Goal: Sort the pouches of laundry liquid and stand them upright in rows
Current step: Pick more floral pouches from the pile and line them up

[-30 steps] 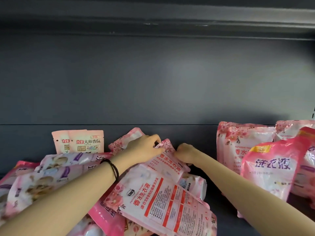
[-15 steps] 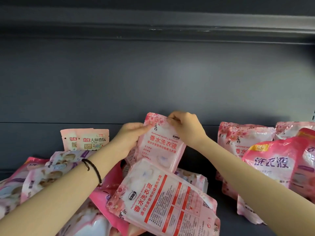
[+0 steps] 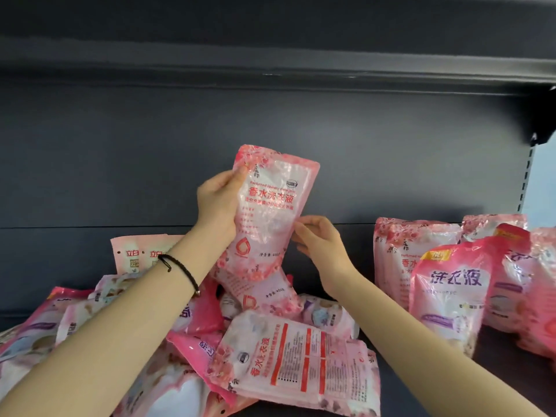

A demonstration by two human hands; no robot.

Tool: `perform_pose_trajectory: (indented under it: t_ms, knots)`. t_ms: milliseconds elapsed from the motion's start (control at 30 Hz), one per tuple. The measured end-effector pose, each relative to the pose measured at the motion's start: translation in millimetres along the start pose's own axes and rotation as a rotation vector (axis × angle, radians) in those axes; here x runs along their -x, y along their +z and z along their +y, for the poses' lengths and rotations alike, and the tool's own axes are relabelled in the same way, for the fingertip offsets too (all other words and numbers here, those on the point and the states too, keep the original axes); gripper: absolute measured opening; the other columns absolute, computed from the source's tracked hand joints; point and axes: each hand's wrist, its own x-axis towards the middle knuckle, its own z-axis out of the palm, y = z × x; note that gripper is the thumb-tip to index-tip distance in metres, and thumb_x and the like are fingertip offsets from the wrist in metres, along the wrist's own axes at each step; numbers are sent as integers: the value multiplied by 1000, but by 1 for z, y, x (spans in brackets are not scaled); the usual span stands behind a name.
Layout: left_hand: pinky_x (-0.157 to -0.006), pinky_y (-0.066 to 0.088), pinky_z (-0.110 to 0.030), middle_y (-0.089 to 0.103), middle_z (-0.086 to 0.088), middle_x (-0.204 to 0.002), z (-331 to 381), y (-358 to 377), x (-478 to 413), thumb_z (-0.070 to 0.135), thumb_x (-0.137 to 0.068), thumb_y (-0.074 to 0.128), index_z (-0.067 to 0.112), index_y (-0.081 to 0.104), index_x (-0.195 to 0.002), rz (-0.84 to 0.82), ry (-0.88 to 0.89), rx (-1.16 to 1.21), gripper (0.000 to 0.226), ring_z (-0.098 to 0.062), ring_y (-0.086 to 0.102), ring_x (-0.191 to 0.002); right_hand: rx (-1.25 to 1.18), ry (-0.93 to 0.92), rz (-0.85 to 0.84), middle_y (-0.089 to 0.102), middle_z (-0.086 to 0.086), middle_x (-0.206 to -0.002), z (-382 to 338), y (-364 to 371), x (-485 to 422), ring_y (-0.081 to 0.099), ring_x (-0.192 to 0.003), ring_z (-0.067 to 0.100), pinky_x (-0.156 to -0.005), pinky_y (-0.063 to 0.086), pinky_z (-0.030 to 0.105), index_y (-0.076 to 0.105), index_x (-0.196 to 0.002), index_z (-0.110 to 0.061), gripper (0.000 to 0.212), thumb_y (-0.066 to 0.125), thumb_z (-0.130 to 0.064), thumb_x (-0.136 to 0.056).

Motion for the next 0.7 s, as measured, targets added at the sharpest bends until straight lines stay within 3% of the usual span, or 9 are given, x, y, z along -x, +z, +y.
perform_pose_trajectory:
  t_ms: [133, 267, 433, 700]
  knots:
    - [-78, 60, -39, 74, -11, -99, 12, 1, 4, 27, -84, 72, 6, 71, -99, -11, -34, 86, 26, -25, 72, -90, -55, -149, 96, 69, -2, -85, -24, -2, 0, 66, -79, 13, -75, 57, 28, 59, -98, -18, 9, 61, -12, -91]
    - [-78, 60, -38, 74, -10, -103, 18, 8, 17, 23, -88, 68, 5, 67, -112, -29, -86, 170, 30, -22, 73, -90, -97, -226, 88, 72, -2, -82, -40, -18, 14, 70, -72, 11, -63, 57, 22, 64, -91, -15, 12, 57, -6, -93]
    - [-67, 59, -31, 76, -7, -94, 18, 32, 41, 22, -89, 67, 8, 70, -100, -85, -61, 183, 18, -19, 73, -86, -121, -226, 129, 73, 4, -93, -49, -53, 30, 72, -84, 21, -72, 60, 32, 65, -94, -13, 8, 58, -9, -94]
    - [-84, 57, -40, 75, -3, -93, 11, 87, 100, 31, -91, 63, 18, 73, -84, -78, 146, -69, 18, -20, 71, -91, -92, -309, 129, 70, 0, -83, -63, -131, 62, 66, -77, 21, -63, 57, 30, 63, -86, -14, 11, 58, -8, -93]
